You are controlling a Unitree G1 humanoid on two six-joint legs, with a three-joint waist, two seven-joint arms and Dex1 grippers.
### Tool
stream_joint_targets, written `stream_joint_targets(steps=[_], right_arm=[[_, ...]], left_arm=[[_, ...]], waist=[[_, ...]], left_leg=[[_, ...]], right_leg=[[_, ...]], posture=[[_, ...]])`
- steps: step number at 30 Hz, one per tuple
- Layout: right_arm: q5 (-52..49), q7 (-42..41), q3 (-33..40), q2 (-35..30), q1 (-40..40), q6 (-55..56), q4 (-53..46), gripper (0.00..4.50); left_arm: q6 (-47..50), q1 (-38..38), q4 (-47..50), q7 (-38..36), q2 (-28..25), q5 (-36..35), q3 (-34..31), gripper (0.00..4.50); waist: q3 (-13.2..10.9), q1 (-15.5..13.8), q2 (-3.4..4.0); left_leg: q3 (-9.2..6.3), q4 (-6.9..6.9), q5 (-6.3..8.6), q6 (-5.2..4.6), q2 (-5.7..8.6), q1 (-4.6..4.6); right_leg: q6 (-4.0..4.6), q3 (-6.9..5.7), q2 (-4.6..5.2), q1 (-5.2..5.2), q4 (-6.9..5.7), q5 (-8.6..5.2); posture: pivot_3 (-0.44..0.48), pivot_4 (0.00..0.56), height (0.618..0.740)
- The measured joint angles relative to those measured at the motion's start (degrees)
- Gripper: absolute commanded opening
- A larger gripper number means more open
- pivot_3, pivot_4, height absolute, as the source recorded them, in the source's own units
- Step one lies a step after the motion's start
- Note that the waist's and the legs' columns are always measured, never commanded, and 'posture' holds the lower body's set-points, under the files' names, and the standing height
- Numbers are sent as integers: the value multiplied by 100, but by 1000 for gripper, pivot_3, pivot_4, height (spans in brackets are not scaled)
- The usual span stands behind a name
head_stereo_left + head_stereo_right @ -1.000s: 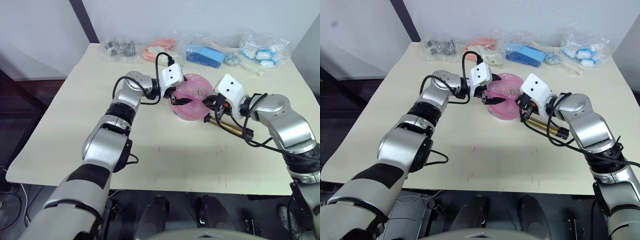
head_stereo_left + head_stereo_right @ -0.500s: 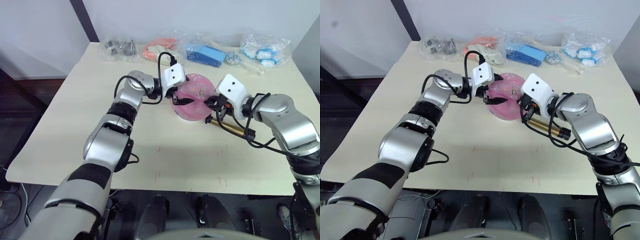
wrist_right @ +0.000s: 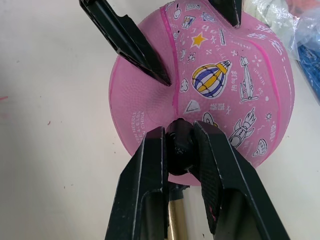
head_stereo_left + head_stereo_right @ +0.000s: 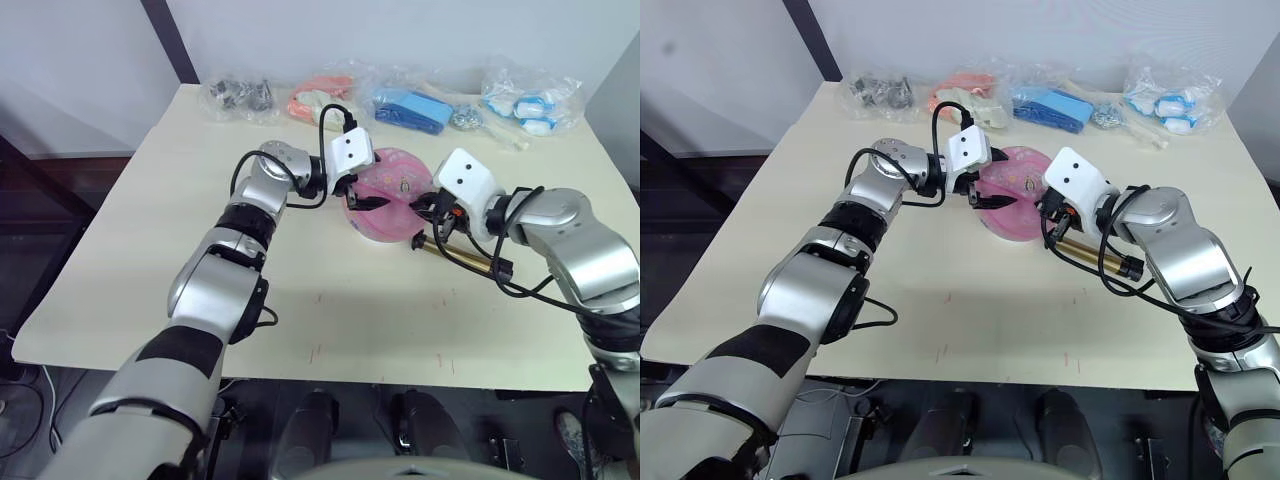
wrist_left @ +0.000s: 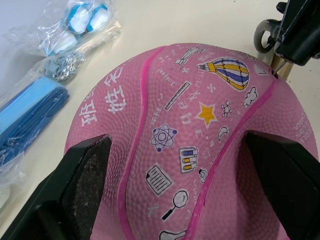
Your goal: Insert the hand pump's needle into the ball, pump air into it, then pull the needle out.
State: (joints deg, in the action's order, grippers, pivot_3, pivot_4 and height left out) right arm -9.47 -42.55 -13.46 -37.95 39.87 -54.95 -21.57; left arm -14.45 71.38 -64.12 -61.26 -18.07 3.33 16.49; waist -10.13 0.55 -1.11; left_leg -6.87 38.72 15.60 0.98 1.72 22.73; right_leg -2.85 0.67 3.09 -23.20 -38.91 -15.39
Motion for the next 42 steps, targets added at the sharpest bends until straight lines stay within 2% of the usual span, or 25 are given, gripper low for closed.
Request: stream_joint_targets(steps=[29, 33, 35, 36, 42], right_arm=[[-543, 254, 129, -307, 51, -734, -513, 297], [-775, 145, 460, -556, 107, -790, -972, 297], [-837, 149, 485, -570, 107, -861, -988, 297], [-890, 149, 485, -569, 107, -878, -1021, 297], [-1010, 191, 489, -609, 104, -971, -1121, 297]], left_arm=[[-1, 42, -14, 177, 76, 55, 164, 4500], [62, 57, -308, 656, -344, 200, 78, 4500], [68, 53, -403, 730, -324, 277, 78, 4500], [68, 50, -420, 761, -308, 340, 79, 4500], [56, 57, -443, 774, -239, 388, -24, 4500]], waist=[[0, 1, 0], [18, 137, 1], [18, 149, 1], [18, 156, 1], [27, 202, 7]], left_leg=[[-4, 6, 0, -2, 2, 5], [8, 7, 12, -25, 0, -38], [11, 2, 7, -38, 0, -86], [11, 1, -5, -55, 0, -100], [24, -3, -11, -63, -2, -102]], right_leg=[[0, -3, 2, -1, -3, 0], [-3, 15, -2, 19, -26, 2], [-8, 16, -2, 67, -30, 0], [-36, 17, -4, 81, -29, -7], [-18, 34, -7, 74, -32, 14]], posture=[[0, 150, 740], [0, 150, 740], [0, 150, 740], [0, 150, 740], [0, 150, 740]])
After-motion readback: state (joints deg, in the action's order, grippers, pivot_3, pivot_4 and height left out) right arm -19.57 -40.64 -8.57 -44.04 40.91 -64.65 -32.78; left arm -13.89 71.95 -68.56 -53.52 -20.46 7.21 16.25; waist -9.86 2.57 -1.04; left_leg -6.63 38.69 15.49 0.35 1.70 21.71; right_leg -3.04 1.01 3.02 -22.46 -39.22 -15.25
